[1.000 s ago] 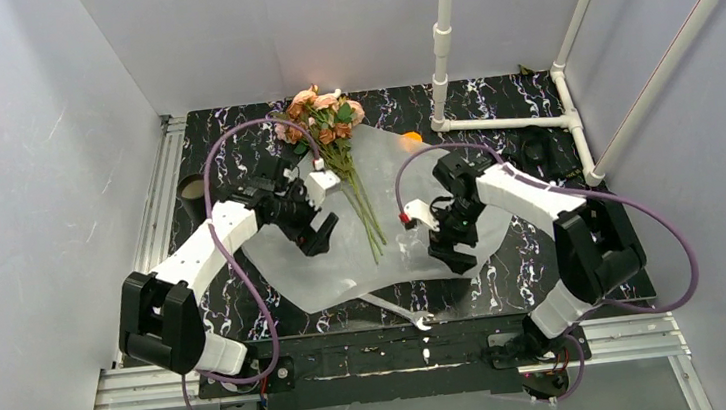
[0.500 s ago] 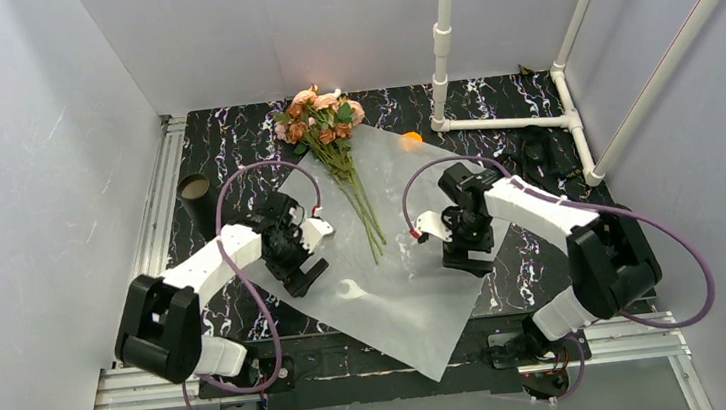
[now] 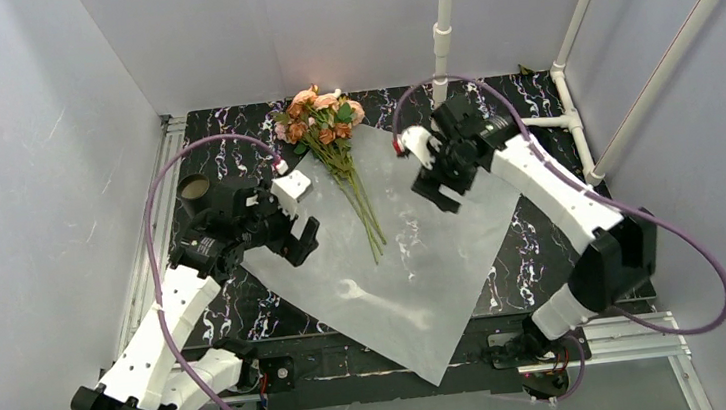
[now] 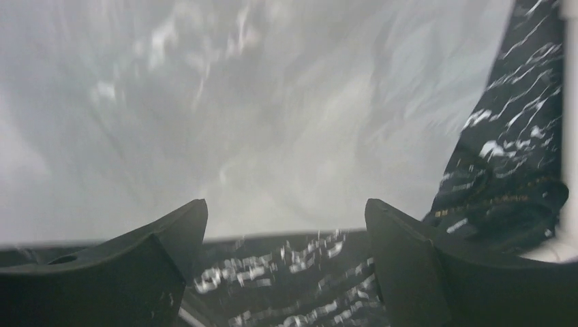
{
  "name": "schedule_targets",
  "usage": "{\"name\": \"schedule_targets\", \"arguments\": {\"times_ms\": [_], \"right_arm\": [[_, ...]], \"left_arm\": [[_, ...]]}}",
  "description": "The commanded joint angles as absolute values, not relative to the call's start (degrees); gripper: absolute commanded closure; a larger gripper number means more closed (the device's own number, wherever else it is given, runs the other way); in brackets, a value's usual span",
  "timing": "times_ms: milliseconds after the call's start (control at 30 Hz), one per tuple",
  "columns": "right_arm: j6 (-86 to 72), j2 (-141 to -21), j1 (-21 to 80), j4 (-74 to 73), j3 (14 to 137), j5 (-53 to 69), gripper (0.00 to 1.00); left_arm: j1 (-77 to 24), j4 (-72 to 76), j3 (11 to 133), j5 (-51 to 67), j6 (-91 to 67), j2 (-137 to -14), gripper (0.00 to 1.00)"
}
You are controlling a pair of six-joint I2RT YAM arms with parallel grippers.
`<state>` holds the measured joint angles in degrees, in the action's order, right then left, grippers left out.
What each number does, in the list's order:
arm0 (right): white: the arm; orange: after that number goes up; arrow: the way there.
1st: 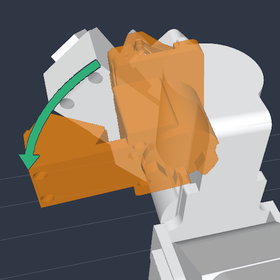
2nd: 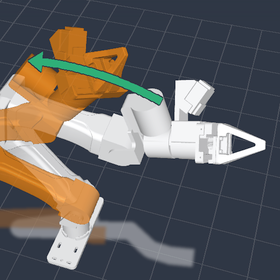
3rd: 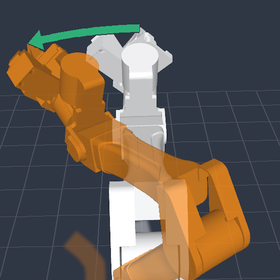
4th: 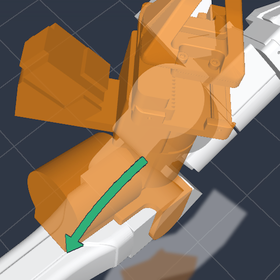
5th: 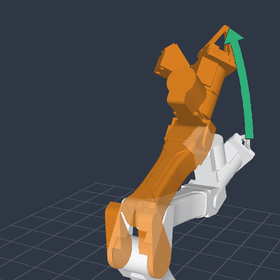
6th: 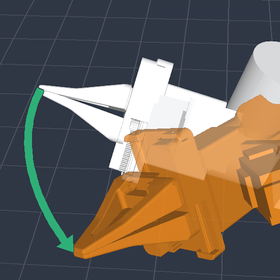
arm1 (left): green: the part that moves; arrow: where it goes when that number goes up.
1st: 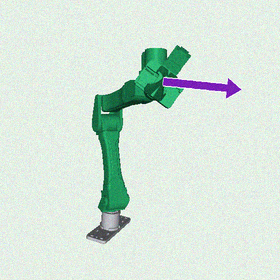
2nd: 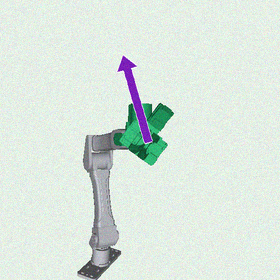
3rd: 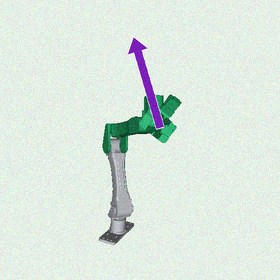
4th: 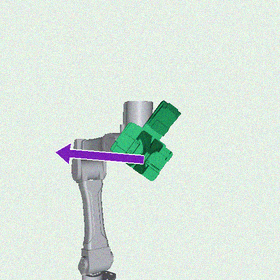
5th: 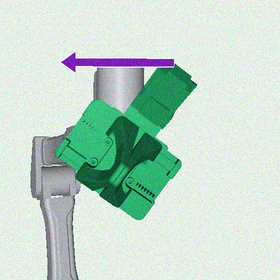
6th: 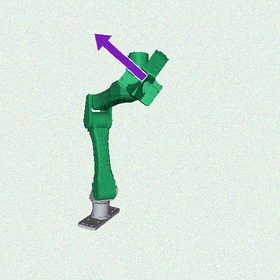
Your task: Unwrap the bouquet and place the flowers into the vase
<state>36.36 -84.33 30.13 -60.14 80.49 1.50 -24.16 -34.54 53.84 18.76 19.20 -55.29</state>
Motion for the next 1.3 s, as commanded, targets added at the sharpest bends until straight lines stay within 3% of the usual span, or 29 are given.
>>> {"name": "schedule_targets", "arguments": {"times_ms": [0, 133, 300, 467, 633, 1267], "right_arm": [[19.42, -94.37, 30.26, -51.27, 92.38, 7.54, 0.08], [11.32, -102.92, 30.31, -45.42, 102.53, 12.54, 0.16], [2.77, -112.72, 32.15, -37.13, 106.47, 14.98, 0.25], [4.13, -119.98, 36.69, -32.77, 110.1, 12.02, 0.34], [4.35, -125.43, 38.33, -32.91, 113.8, 9.73, 0.5], [4.27, -137.3, 38.54, -32.65, 119.88, 8.58, 0.64]], "left_arm": [[-23.74, -28.07, 57.5, 17.18, 9.59, -54.94, 0.02], [-22.34, -28.97, 61.8, 12.17, 5.25, -59.36, 0.02], [-20.09, -29.77, 64.43, 11.3, 5.01, -61.15, 0.02], [-20.02, -25.19, 61.85, 9.37, 3.23, -61.06, 0.02], [-18.92, -23.94, 61.07, 8.52, 0.4, -60.29, 0.02], [-17.97, -23.47, 62.32, 7.26, 5.2, -61.29, 0.02]]}}
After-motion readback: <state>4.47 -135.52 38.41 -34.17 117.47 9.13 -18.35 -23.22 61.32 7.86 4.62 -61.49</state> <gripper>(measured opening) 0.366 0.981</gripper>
